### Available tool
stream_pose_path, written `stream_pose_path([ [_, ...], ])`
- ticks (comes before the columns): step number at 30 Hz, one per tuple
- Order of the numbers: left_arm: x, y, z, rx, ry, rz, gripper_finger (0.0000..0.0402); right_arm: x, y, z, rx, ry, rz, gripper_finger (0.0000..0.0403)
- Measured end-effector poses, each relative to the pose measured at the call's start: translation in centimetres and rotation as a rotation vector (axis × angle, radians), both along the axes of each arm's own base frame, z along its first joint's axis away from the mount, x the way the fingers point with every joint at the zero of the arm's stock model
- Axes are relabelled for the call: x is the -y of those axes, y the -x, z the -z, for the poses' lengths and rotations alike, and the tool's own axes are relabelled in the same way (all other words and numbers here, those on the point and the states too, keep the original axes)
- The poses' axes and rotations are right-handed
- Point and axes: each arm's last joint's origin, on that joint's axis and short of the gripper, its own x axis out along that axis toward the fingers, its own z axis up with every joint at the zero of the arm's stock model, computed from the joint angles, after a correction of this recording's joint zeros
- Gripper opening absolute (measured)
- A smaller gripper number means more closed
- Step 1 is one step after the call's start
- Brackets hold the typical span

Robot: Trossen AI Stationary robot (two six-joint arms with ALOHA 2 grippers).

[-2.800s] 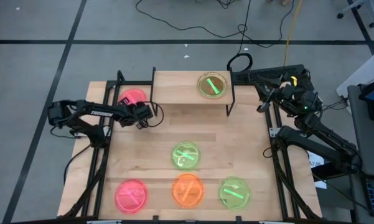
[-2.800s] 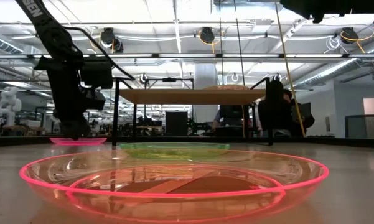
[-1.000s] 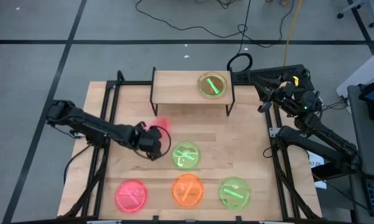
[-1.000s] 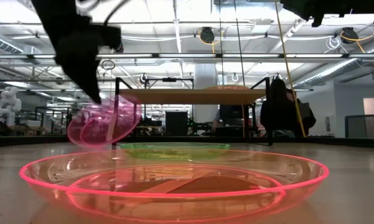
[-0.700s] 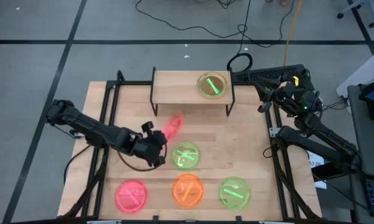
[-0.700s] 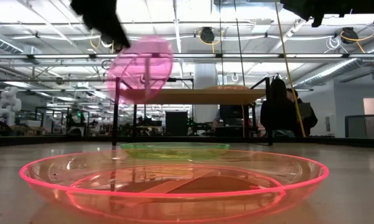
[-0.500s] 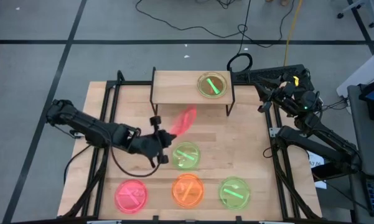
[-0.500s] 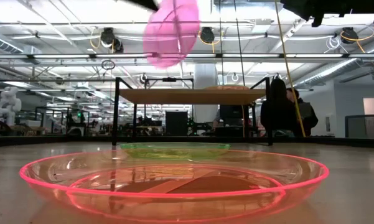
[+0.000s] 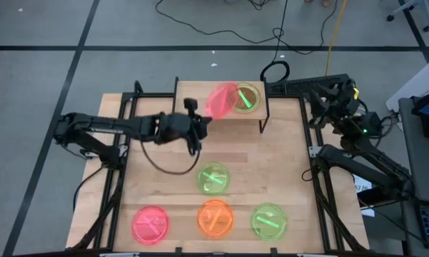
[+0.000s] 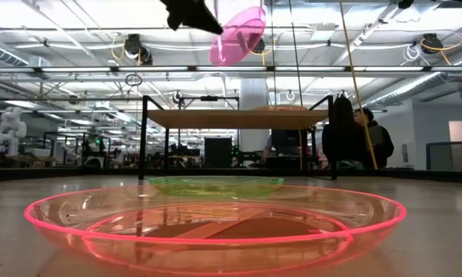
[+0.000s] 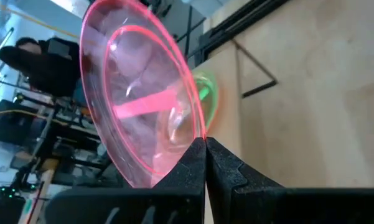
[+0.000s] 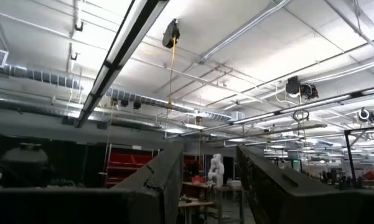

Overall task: Place and stack plates onto a shelf
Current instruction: Stack the top red plate on top of the green plate on the shelf, then put the top green plate on the shelf

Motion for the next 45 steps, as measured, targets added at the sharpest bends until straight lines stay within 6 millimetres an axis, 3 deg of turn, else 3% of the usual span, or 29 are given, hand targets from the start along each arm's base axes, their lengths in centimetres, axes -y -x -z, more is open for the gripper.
stream_pose_path([
  [7, -3.7, -2.1, 1.1, 0.005, -0.087, 0.088, 0.0, -0.2, 0.2, -0.1, 0.008, 0.006, 0.0, 0.0132],
  [15, -7.0, -4.6, 4.4, -0.069, -0.181, 0.108, 0.0, -0.2, 0.3, -0.1, 0.011, 0.007, 0.001, 0.0132],
  [23, -9.9, -6.2, 7.9, -0.117, -0.167, 0.141, 0.0, -0.2, 0.2, 0.0, 0.006, 0.002, 0.003, 0.0132],
  [32, -10.8, -7.0, 9.5, -0.125, -0.189, 0.136, 0.0019, -0.1, 0.1, 0.2, -0.017, -0.017, 0.003, 0.0132],
  [45, -10.9, -7.0, 8.9, -0.084, -0.204, 0.079, 0.0055, 0.0, 0.0, 0.5, -0.041, -0.037, 0.003, 0.0132],
])
